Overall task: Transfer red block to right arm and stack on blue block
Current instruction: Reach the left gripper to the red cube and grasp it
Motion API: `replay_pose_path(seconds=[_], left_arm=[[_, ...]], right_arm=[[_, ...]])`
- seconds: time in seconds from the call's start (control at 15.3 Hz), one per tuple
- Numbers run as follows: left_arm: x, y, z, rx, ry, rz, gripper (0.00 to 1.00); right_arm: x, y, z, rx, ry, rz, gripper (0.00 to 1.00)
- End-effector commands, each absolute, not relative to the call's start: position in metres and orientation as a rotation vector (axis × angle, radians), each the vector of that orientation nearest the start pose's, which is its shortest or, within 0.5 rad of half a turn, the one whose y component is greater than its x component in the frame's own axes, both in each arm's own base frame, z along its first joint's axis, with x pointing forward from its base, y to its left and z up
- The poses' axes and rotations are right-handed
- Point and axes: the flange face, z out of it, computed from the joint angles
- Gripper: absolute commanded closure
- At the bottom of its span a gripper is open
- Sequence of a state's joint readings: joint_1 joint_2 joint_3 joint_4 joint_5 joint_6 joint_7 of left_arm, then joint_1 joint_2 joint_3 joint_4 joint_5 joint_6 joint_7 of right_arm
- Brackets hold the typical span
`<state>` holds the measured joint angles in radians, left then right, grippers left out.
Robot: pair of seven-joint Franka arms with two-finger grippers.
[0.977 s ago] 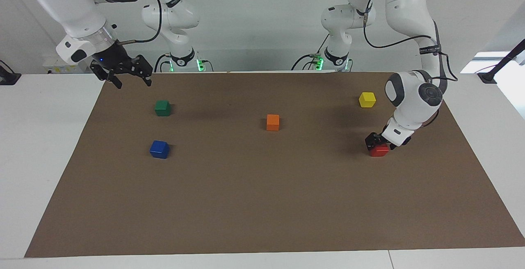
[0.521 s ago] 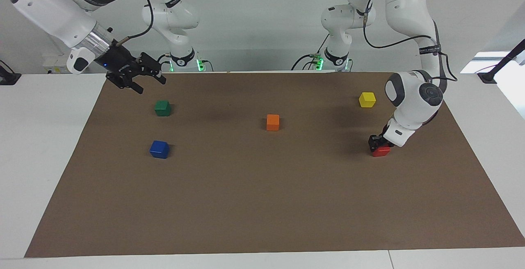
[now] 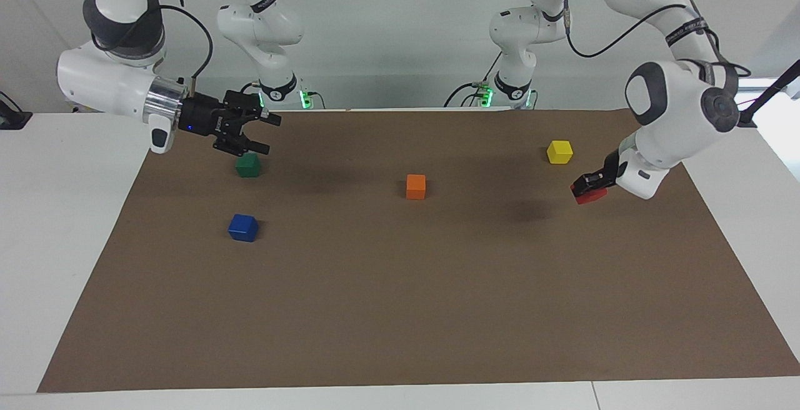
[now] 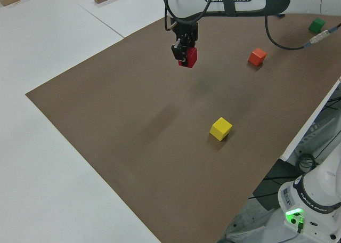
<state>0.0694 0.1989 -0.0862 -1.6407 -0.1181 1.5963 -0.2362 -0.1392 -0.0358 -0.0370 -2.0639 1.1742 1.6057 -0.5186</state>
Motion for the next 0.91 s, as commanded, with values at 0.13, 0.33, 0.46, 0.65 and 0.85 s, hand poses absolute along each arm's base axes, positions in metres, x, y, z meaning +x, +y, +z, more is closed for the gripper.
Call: replay_pose_path(seconds=[0.13, 0.33, 0.46, 0.65, 0.85], left_arm=[[0.553, -0.044, 0.559, -3.221, -0.693, 0.554, 1.0], [0.532, -0.068, 0.597, -3.23, -0.996, 0.633, 1.0], [0.523, -0.095, 0.607, -3.19, -1.156, 0.751, 1.0], [0.517, -0.136, 0.614, -3.095, -1.386, 0.889, 1.0], [0.52, -0.165, 0.619, -3.007, -1.646, 0.944, 1.0]], right_arm=[[0.512, 0.026, 0.439, -1.673, -0.01, -0.071, 0.01], [0.512, 0.044, 0.387, -1.468, -0.032, 0.001, 0.01], [0.512, 0.063, 0.346, -1.334, -0.07, 0.031, 0.0], [0.508, 0.08, 0.347, -1.243, -0.089, 0.061, 0.0], [0.499, 0.121, 0.347, -1.099, -0.101, 0.11, 0.0]])
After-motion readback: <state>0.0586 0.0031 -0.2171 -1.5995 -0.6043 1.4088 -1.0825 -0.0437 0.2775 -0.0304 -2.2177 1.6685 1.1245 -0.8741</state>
